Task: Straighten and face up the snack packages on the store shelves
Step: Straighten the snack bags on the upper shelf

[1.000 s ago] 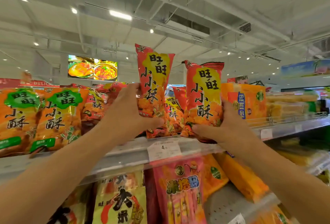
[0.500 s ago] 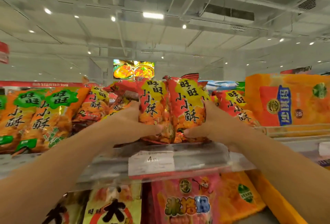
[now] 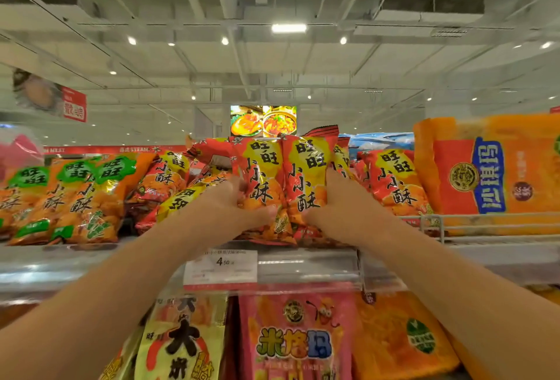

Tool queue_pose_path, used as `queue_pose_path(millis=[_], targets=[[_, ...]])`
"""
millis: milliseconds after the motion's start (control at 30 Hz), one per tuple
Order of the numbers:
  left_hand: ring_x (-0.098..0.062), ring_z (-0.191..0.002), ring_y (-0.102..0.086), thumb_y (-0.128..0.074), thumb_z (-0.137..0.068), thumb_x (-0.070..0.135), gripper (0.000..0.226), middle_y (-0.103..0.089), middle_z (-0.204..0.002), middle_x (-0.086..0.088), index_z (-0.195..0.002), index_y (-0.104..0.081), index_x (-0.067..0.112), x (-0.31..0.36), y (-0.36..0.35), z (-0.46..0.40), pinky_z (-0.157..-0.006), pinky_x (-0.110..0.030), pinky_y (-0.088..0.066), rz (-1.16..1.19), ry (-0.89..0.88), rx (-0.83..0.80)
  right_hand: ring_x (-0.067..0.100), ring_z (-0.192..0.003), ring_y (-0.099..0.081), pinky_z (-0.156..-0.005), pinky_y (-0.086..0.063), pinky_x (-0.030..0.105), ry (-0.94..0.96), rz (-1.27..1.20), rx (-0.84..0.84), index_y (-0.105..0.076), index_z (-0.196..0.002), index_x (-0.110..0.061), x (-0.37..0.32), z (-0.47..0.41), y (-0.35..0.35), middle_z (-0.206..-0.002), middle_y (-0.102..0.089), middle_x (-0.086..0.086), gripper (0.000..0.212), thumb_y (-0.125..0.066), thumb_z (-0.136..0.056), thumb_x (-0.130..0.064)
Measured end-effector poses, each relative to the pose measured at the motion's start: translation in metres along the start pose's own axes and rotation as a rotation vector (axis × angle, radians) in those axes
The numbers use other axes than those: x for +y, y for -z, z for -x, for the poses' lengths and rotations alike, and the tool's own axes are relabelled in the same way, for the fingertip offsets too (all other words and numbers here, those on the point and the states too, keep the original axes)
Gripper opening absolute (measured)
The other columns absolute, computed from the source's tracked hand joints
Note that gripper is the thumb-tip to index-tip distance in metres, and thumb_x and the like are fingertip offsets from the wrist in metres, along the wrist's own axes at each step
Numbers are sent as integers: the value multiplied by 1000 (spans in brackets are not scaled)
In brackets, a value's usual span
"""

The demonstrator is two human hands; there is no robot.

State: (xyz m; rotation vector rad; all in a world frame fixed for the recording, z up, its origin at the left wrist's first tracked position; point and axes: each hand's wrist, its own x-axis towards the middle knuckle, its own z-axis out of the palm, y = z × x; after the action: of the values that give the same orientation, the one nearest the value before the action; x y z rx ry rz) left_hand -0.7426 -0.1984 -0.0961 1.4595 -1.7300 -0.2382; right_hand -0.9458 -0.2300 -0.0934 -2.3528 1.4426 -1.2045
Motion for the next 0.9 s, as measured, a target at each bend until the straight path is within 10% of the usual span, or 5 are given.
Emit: queue_pose_path(millis=[333, 633, 733, 800, 900], targets=[[3, -86, -54, -70, -64, 71, 68, -52, -99, 22, -114, -37, 39, -8, -5, 4, -65, -17, -41, 1, -4, 18, 3, -74, -43, -54, -35, 15, -25, 16, -24, -37, -131, -11, -1, -2, -5, -112, -56, 4, 55, -67, -88, -28], [-8, -102, -53, -71, -70, 68, 76, -44, -124, 7, -128, -41, 28, -15, -7, -1, -82, -26, -42, -91, -49, 60, 3, -62, -40, -47, -23, 18, 23, 291, 112, -44, -103, -11, 0, 10, -16, -76, -44, -5, 40, -59, -93, -46], [-5, -93, -56, -69, -73, 68, 59, -54, -109, 14, -111, -39, 35, -10, -3, 2, -76, -23, -46, -136, -74, 57, 19, -102, -53, -78, -45, 25, -19, 225, 96, -33, -138, -1, -5, 14, -16, -116, -53, 8, 70, -60, -92, -45], [3, -88, -54, -69, -70, 71, 60, -53, -97, 24, -108, -38, 36, -5, 7, 9, -68, -16, -41, -114, -110, 59, 26, -142, -24, -115, -23, 35, 93, 202, 226, -10, -152, -6, -16, 25, -21, -155, -25, 12, 86, -61, -92, -41], [-4, -96, -55, -64, -75, 69, 66, -50, -104, 22, -127, -44, 34, -12, 35, 29, -71, -18, -39, -196, -221, 189, 13, -141, -21, -115, -12, 25, 495, 166, 363, -29, -146, -19, -56, 43, -36, -149, -31, -1, 66, -60, -89, -32]])
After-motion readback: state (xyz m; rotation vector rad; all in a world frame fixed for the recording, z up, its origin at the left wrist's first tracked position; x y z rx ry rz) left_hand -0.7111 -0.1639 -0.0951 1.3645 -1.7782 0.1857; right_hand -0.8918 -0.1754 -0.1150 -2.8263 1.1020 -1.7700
